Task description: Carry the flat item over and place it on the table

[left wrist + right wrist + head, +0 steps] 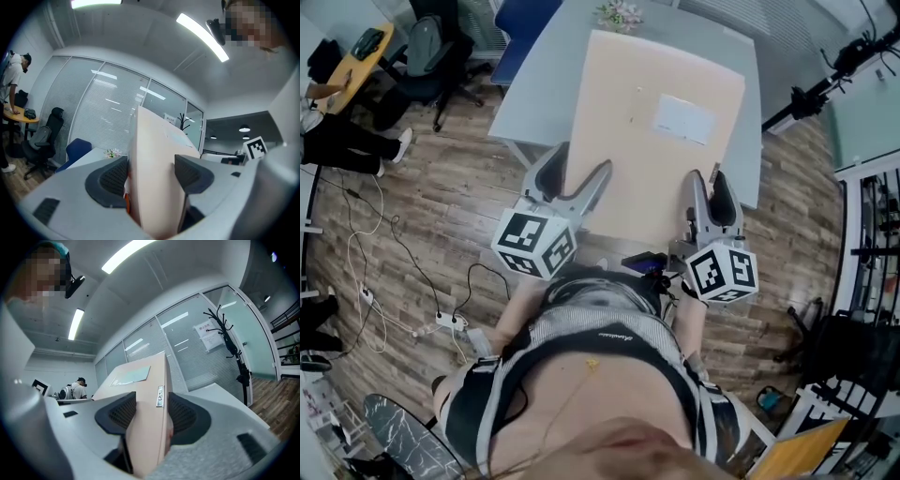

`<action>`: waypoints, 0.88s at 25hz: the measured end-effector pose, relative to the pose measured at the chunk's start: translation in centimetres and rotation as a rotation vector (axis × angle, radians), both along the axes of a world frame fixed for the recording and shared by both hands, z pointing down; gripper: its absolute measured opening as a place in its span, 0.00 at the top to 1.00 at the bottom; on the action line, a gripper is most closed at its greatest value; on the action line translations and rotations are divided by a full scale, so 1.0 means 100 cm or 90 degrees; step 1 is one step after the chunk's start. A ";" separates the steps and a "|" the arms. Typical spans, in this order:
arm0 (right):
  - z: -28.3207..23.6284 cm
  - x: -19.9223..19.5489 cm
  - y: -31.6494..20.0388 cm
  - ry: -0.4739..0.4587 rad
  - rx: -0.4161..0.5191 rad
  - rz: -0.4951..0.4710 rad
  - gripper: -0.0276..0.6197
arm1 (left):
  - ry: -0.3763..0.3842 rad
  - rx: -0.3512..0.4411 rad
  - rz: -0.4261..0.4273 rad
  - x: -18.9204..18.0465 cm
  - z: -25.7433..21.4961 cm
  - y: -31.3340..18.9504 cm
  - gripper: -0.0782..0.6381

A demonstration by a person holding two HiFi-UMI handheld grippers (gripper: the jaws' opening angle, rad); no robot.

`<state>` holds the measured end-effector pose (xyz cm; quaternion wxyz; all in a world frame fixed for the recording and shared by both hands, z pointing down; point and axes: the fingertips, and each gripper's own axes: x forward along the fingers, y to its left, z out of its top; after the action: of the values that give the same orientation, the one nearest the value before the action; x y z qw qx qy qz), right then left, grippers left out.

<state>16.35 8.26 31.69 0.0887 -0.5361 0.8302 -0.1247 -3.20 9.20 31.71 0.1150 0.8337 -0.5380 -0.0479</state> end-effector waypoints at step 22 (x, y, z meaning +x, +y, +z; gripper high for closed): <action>0.022 0.019 -0.035 -0.014 -0.035 0.010 0.64 | -0.010 -0.033 0.012 0.018 0.017 -0.039 0.47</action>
<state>18.24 4.80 33.88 0.0837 -0.5436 0.8211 -0.1525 -1.43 5.28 33.39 0.1327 0.8359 -0.5319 -0.0260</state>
